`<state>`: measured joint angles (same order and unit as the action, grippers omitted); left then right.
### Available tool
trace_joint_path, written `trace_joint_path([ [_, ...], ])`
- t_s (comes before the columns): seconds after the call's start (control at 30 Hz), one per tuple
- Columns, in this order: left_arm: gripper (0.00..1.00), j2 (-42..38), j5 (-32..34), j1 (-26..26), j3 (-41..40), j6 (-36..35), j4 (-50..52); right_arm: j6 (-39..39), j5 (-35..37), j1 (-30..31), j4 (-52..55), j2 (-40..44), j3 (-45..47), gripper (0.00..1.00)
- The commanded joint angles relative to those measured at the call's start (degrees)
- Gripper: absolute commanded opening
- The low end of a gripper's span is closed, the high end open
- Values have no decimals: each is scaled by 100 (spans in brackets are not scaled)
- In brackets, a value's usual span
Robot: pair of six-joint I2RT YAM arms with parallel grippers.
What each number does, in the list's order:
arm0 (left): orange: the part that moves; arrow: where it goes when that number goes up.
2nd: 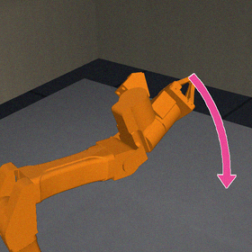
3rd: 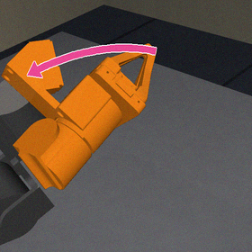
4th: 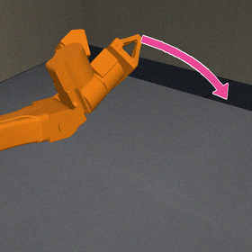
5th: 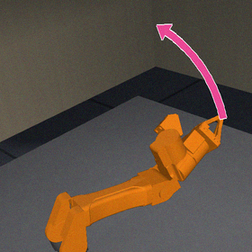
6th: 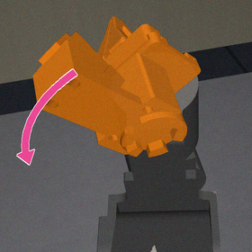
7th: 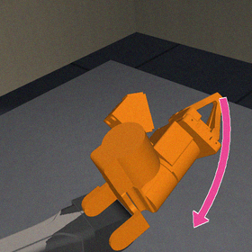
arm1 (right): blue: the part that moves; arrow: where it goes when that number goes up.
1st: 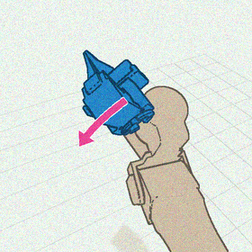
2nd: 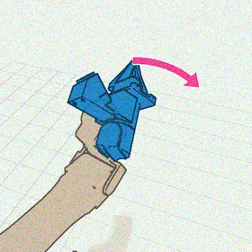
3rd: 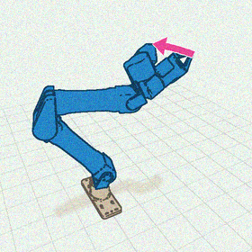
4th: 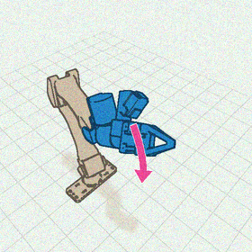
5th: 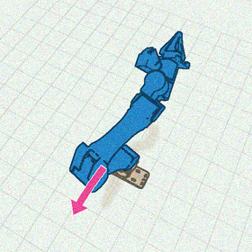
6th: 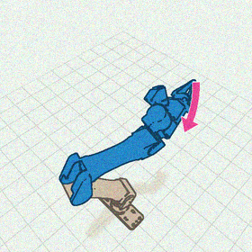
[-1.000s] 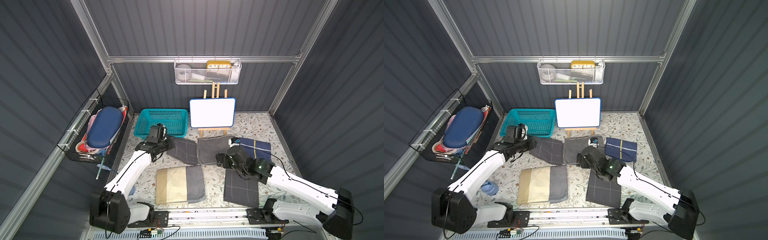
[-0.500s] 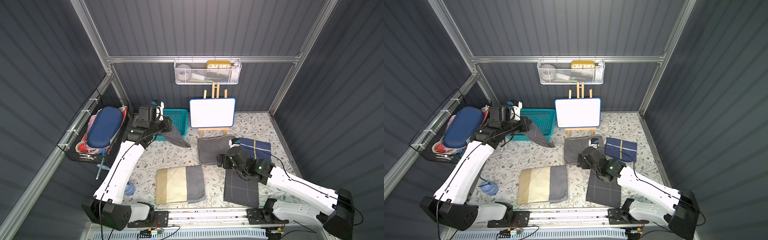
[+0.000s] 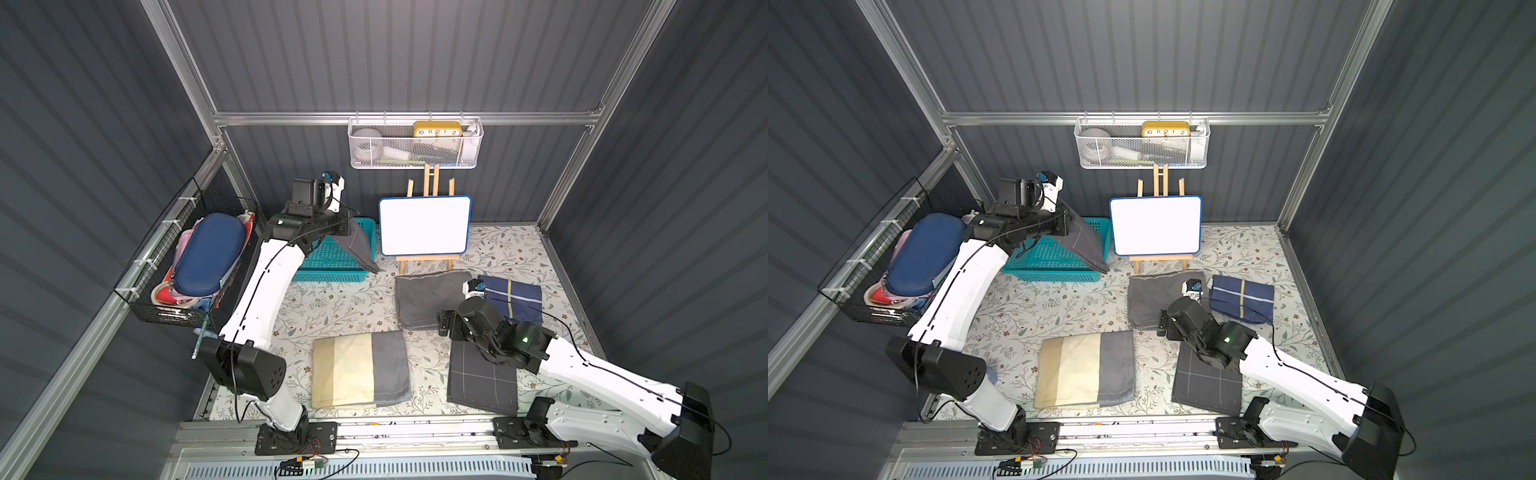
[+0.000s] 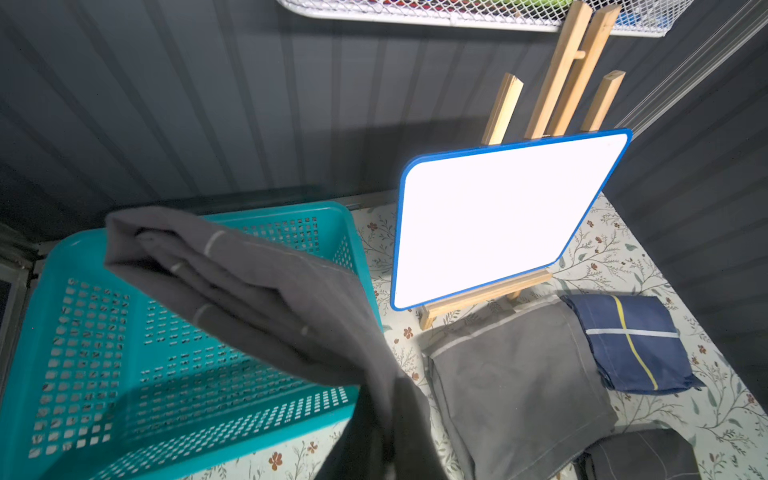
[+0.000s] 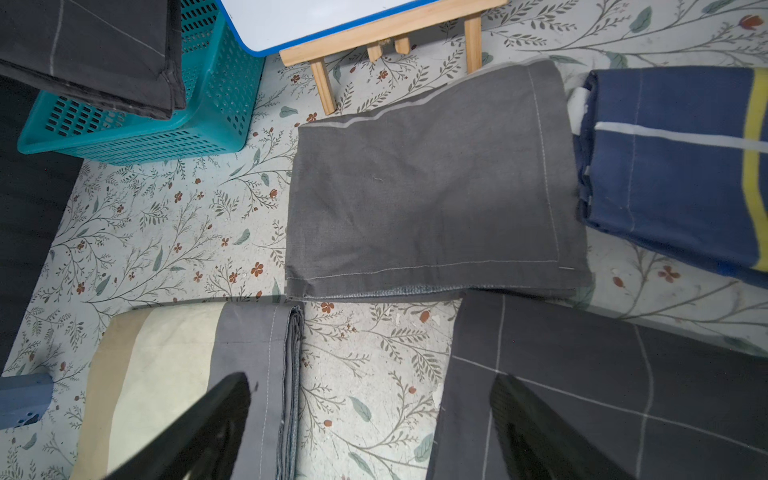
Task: Put the folded pillowcase in the basket
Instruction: Place the pillowcase in the basket.
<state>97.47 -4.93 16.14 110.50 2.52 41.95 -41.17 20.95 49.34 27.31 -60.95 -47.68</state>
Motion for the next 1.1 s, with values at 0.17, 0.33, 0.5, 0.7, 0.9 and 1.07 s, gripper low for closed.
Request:
trace_joint_path([
  [0.17, 0, 1001, 208, -25, 1455, -851, 459, -102, 136, 23, 73, 68, 208, 95],
  [0.33, 0, 1061, 146, -85, 1441, -1369, 161, -123, 130, 23, 38, 26, 257, 95],
  [0.5, 0, 1045, 75, -244, 1312, -1704, -55, -121, 131, 23, 29, 13, 285, 95],
  [0.7, 0, 1020, -433, -822, 1097, -1730, -291, -130, 102, 23, 2, -48, 311, 95],
  [0.9, 0, 990, -767, -981, 897, -1926, -445, -163, 59, 23, -22, -154, 310, 95],
  [1.07, 0, 946, -1196, -981, 565, -2290, -554, -165, 32, 23, -38, -215, 270, 95],
])
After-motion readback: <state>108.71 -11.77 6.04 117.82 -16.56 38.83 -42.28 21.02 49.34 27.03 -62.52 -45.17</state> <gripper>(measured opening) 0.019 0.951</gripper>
